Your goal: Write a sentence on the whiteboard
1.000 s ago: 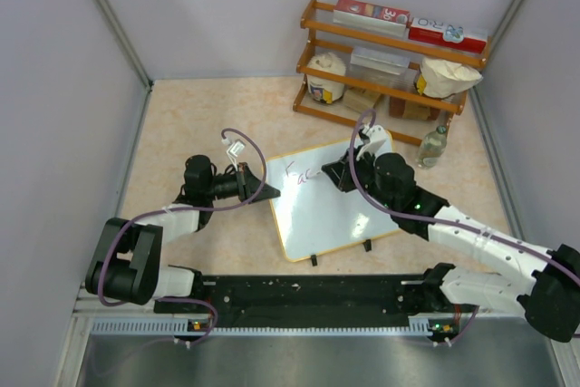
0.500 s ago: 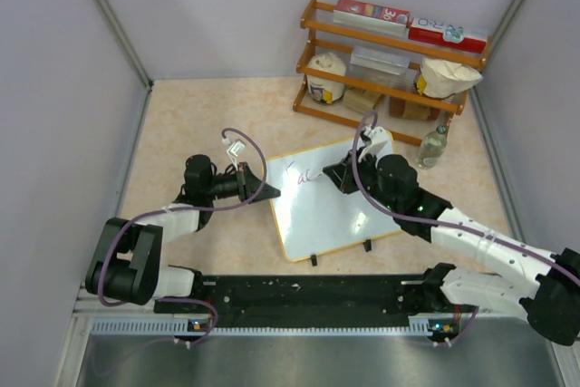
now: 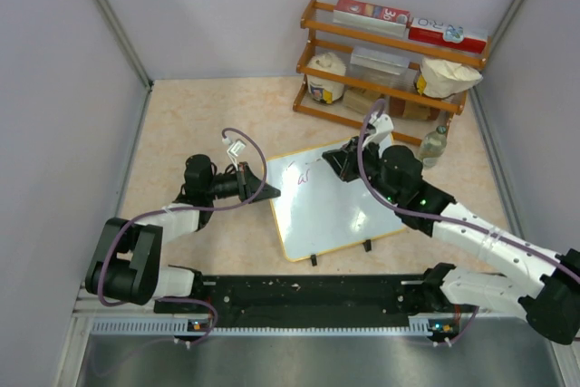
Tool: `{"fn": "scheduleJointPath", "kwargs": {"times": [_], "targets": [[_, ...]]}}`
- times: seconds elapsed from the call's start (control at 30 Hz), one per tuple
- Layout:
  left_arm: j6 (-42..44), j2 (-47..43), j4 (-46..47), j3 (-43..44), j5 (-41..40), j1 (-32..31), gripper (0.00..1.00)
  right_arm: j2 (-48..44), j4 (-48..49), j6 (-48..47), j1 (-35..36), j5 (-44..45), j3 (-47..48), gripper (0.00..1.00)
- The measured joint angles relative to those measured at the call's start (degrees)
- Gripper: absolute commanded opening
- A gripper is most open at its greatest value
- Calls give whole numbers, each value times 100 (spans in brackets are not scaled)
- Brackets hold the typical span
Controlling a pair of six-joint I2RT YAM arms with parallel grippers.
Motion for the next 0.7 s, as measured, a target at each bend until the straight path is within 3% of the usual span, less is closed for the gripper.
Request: {"fn": "scheduleJointPath", "kwargs": {"times": [0.7], "targets": [[-2, 0, -46, 0, -17, 0, 0, 431, 35, -17, -15, 223, 17, 0]]}}
